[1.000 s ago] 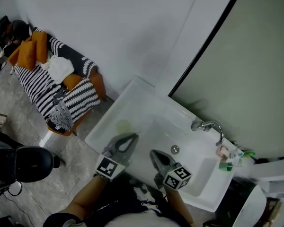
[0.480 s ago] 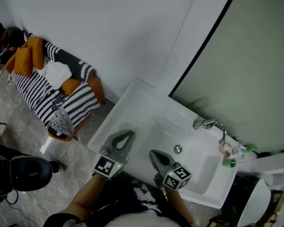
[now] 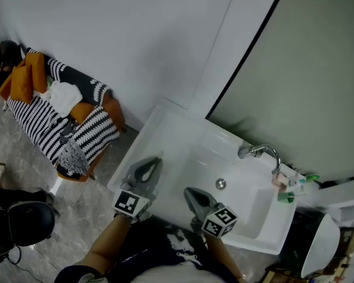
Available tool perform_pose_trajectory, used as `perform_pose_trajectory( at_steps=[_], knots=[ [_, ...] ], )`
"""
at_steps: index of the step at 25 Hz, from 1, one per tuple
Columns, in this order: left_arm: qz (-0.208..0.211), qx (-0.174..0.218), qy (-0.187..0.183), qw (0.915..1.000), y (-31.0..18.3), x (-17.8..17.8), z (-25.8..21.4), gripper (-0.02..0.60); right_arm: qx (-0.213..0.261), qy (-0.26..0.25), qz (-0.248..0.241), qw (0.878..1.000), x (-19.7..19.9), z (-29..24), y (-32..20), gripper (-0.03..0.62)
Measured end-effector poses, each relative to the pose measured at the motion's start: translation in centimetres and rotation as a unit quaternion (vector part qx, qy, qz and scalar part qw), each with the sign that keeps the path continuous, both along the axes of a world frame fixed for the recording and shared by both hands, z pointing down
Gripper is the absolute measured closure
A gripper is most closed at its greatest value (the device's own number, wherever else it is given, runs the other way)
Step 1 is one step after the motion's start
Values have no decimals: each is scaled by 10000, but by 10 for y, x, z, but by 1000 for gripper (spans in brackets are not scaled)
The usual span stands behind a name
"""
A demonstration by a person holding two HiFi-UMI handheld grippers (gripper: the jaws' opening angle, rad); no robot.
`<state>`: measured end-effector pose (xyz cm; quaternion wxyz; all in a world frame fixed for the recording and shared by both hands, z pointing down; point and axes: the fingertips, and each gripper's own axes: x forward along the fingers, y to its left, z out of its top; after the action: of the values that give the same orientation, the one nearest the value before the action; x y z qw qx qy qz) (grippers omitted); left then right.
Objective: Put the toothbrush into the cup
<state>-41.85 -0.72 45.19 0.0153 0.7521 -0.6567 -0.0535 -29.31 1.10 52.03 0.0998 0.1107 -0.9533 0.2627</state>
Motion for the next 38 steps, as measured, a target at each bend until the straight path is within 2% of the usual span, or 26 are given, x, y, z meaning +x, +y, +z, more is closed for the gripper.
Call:
perform_pose_trajectory(
  at_steps=[7,13,38],
  knots=[
    [118,20,-97,9999,-11,-3,11,560,14,-45,49,10000,-5,0,-4,592],
    [67,-199,24,9998,-18,-8,30,560,-98,38,89,9999,-4,11,-8,592],
    [45,-1000,-130,9949,-17,-5,91,558,-322,177,33,9993,-4,27,-4,592]
  ],
)
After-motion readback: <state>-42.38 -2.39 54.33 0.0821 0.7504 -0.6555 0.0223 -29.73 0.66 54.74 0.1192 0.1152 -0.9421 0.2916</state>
